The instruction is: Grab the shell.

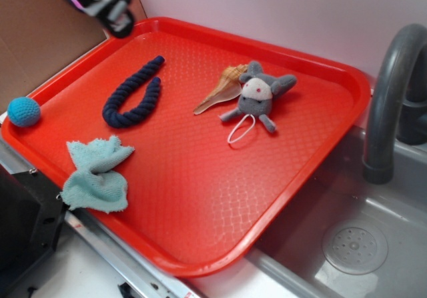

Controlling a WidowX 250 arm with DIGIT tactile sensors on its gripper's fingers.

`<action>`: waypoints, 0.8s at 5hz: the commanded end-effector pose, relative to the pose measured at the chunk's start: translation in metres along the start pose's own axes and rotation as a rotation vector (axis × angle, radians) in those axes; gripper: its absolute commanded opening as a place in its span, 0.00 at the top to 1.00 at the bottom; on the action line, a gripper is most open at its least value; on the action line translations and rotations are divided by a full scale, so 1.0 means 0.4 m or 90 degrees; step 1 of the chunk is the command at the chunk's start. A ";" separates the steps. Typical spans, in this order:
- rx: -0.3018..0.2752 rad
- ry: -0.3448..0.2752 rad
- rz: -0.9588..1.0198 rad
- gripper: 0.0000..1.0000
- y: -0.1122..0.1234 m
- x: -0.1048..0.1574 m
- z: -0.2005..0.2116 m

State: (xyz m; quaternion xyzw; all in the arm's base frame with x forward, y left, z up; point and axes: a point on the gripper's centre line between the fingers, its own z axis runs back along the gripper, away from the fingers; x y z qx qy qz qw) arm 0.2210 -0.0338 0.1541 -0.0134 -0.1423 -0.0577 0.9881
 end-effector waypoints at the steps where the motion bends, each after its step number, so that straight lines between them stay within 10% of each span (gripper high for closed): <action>1: 0.018 0.003 -0.034 0.00 -0.020 0.074 -0.100; 4: 0.020 0.105 -0.068 0.00 -0.038 0.155 -0.308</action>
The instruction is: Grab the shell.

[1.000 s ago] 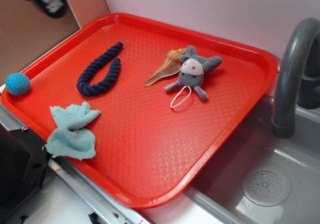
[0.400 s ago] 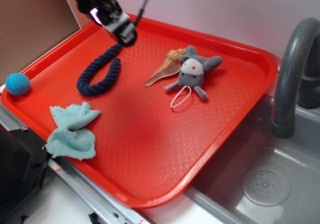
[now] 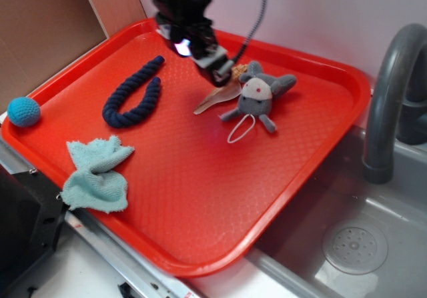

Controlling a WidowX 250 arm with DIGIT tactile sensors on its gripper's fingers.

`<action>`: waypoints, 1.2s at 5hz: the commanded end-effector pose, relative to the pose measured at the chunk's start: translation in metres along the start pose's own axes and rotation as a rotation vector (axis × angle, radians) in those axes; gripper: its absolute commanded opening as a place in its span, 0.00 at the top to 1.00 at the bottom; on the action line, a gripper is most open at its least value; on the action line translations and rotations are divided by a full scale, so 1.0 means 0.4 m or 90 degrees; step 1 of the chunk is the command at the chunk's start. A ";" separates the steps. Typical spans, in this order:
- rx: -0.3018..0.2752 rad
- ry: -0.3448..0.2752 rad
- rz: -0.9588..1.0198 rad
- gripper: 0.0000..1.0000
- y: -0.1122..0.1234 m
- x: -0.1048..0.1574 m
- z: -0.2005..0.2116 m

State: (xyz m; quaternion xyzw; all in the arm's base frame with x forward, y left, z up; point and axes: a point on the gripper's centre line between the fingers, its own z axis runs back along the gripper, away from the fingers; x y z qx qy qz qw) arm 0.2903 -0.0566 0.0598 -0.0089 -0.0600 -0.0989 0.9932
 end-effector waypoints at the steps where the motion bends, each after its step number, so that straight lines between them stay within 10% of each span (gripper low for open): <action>1: 0.016 0.031 -0.028 0.00 0.011 0.073 -0.089; 2: 0.020 0.048 -0.037 0.00 0.016 0.072 -0.115; 3: 0.030 0.051 -0.032 1.00 0.019 0.071 -0.123; 5: 0.018 0.065 -0.010 1.00 0.027 0.042 -0.041; 6: -0.055 0.099 0.032 1.00 0.043 0.010 0.082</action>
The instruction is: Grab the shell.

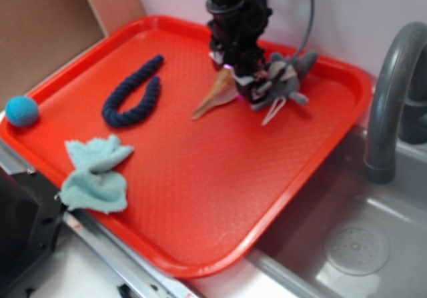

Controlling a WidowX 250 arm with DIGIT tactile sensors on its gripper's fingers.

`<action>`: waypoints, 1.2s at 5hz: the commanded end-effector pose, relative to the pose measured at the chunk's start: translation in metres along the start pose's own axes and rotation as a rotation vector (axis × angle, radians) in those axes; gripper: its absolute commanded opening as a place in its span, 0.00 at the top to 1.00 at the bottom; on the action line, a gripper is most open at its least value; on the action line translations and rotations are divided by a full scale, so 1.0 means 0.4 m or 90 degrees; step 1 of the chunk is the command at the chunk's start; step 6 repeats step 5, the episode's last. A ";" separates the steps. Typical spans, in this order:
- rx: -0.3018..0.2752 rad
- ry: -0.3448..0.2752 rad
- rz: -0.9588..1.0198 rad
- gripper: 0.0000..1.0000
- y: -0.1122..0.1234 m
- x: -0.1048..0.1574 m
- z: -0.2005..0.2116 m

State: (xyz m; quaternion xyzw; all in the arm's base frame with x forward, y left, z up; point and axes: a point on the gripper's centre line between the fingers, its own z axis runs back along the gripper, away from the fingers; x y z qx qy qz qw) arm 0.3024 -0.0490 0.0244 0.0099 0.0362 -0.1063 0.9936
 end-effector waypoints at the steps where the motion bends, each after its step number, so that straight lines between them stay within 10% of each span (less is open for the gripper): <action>1: -0.063 -0.007 0.099 1.00 0.009 -0.115 0.289; 3: -0.092 -0.051 0.123 1.00 -0.016 -0.279 0.454; 6: -0.052 -0.096 0.075 1.00 -0.046 -0.291 0.453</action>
